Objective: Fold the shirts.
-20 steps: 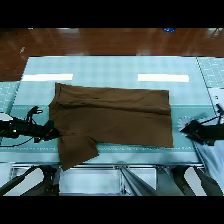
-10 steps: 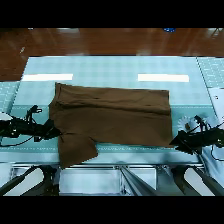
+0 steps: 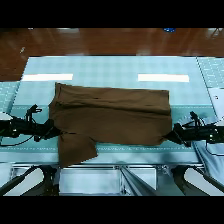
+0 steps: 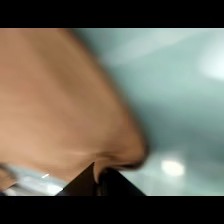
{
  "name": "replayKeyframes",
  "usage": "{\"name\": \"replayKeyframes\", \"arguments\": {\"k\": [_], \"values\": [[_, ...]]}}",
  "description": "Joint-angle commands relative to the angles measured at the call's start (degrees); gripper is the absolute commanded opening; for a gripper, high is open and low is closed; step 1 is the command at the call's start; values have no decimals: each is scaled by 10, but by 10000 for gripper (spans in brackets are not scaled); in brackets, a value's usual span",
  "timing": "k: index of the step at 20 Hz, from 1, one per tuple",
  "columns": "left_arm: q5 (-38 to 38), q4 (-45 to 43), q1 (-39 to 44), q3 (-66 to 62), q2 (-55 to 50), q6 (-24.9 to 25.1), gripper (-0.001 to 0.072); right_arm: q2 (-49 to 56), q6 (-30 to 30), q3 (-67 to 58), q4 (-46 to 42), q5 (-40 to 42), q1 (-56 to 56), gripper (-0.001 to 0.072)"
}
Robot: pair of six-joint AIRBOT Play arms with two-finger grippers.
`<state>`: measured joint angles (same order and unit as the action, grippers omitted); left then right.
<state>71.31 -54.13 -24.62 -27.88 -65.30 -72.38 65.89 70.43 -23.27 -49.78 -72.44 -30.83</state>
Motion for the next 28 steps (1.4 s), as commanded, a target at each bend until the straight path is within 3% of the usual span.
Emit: {"name": "replayKeyframes", "arguments": {"k": [1, 4, 8, 14, 20, 28], "values": [[3, 1, -1, -14, 1, 8, 13, 8, -77, -7, 78, -25, 0, 39], [8, 2, -1, -69, 0, 14, 13, -1, -82, -35, 78, -45, 0, 39], [18, 24, 5, -197, -49, 12, 13, -10, -94, -105, 145, -6, 0, 39], [7, 42, 111, -398, -207, -16, 13, 63, -97, -203, 192, 26, 4, 39], [43, 42, 148, -570, -361, -89, 13, 144, -84, -283, 183, 115, 88, 39], [48, 42, 141, -658, -424, -93, 13, 197, -66, -318, 162, 137, 89, 39]]}}
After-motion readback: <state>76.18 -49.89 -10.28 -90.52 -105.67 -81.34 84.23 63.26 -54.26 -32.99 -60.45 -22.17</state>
